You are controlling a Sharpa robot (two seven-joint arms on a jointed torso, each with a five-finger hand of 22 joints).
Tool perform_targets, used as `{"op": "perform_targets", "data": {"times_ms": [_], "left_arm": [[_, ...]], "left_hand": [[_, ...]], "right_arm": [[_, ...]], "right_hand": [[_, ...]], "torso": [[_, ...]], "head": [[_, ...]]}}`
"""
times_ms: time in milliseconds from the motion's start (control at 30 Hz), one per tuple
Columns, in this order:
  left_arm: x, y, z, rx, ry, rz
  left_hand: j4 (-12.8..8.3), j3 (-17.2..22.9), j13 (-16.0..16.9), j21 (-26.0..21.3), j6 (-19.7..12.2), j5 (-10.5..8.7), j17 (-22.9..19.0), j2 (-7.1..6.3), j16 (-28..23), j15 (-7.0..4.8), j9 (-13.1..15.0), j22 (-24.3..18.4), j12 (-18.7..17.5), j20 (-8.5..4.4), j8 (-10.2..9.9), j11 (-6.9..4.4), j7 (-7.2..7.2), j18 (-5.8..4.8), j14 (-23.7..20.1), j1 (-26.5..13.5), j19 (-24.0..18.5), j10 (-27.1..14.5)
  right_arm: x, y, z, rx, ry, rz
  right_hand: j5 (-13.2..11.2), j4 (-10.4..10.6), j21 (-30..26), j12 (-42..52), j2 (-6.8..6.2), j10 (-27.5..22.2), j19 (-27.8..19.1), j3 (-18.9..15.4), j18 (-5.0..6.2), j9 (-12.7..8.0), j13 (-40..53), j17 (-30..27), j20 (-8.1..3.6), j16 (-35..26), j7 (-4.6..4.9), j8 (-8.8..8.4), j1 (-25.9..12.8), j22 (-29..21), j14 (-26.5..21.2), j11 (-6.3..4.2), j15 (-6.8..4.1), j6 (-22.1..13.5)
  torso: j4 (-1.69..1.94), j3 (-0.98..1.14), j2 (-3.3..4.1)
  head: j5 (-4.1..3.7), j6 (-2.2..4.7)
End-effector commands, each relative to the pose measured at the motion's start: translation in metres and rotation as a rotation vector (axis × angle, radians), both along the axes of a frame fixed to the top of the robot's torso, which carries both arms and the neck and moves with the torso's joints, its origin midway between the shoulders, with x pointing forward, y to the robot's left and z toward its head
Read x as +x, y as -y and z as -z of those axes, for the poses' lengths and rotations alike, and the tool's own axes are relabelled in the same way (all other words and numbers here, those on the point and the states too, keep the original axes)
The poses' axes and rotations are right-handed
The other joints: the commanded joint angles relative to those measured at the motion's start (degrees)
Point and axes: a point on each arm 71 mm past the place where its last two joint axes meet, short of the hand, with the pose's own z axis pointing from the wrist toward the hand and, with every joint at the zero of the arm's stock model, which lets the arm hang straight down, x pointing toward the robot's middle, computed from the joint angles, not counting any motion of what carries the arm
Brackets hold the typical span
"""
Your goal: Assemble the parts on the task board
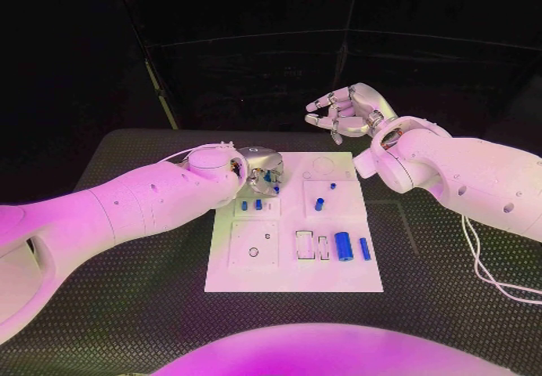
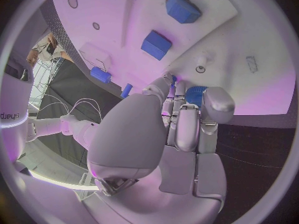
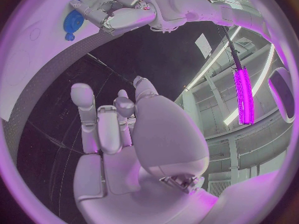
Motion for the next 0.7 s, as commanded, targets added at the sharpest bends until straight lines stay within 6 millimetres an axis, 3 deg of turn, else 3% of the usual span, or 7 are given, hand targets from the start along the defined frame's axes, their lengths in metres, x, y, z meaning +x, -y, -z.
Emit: {"op": "perform_targets", "data": {"times_ms": [33, 400, 700], "left_arm": [[0.0, 0.0, 0.005, 0.027, -0.016, -0.001], [0.0, -0.002, 0.004, 0.005, 0.003, -0.004], [-0.002, -0.01, -0.013, -0.101, 0.05, -0.025]], "left_hand": [[-0.04, 0.63, -0.11, 0.57, 0.4, 0.2, -0.04, 0.49, 0.35, -0.29, -0.1, 0.34, -0.44, 0.13, -0.25, 0.0, -0.02, -1.02, 2.08, 0.23, 0.47, 0.64], [-0.81, 3.68, 0.09, 2.12, 2.65, 0.24, -0.62, 0.87, 0.43, -0.78, 0.08, 1.88, -0.96, -0.27, 0.03, -0.57, 0.32, -1.23, 1.98, 1.28, 0.64, 3.37], [-1.32, 6.29, 0.0, 3.33, 3.32, 0.2, -1.32, 0.01, 0.4, -0.58, -0.06, 3.11, -2.5, -0.24, -0.57, -0.32, 0.83, -1.45, 1.87, 0.82, 0.77, 4.37]], "right_arm": [[0.0, -0.002, -0.001, 0.003, 0.003, -0.013], [0.0, -0.002, -0.001, 0.003, 0.003, -0.015], [0.0, -0.001, -0.001, 0.002, 0.003, -0.013]], "right_hand": [[0.22, 0.28, -0.24, 0.34, 0.44, 0.13, -0.01, 0.1, 0.76, -0.07, 0.07, 0.1, -0.17, -0.16, -0.1, 0.31, -0.2, 0.01, 1.77, -0.03, -0.52, -0.45], [0.22, 0.29, -0.27, 0.45, 0.47, 0.21, -0.02, 0.12, 0.77, -0.06, 0.18, 0.15, -0.17, -0.13, -0.11, 0.35, -0.19, -0.02, 1.78, -0.04, -0.53, -0.41], [0.22, 0.3, -0.24, 0.57, 0.51, 0.31, 0.02, 0.14, 0.76, -0.05, 0.29, 0.21, -0.18, -0.1, -0.13, 0.4, -0.19, 0.04, 1.8, -0.05, -0.53, -0.35]], "torso": [[0.0, 0.0, -0.01], [0.07, -0.01, -0.08], [0.13, -0.02, -0.12]], "head": [[-0.05, -0.08], [-0.07, -0.16], [0.04, 0.14]]}}
